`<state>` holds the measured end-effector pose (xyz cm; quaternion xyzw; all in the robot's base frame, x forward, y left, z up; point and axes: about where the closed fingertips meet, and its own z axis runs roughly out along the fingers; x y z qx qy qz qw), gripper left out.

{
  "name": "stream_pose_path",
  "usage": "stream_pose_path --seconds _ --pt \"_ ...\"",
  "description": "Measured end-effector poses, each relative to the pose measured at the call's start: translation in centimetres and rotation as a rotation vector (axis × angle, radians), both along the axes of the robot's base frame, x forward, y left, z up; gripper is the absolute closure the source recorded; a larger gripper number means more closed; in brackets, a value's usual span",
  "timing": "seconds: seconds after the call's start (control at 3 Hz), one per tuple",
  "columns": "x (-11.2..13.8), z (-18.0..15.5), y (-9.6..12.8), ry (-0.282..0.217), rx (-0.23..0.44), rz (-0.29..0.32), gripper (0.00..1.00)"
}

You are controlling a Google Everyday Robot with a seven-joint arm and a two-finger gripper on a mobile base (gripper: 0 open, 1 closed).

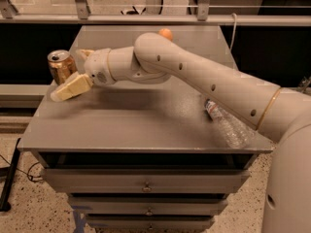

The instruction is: Knock orange can over

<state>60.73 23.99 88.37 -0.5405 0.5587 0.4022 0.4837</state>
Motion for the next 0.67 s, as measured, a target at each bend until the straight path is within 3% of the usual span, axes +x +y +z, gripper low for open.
stream_pose_path --seconds 0.67 --pt "-1.16 -1.40 1.99 0.041 0.021 0.037 0.40"
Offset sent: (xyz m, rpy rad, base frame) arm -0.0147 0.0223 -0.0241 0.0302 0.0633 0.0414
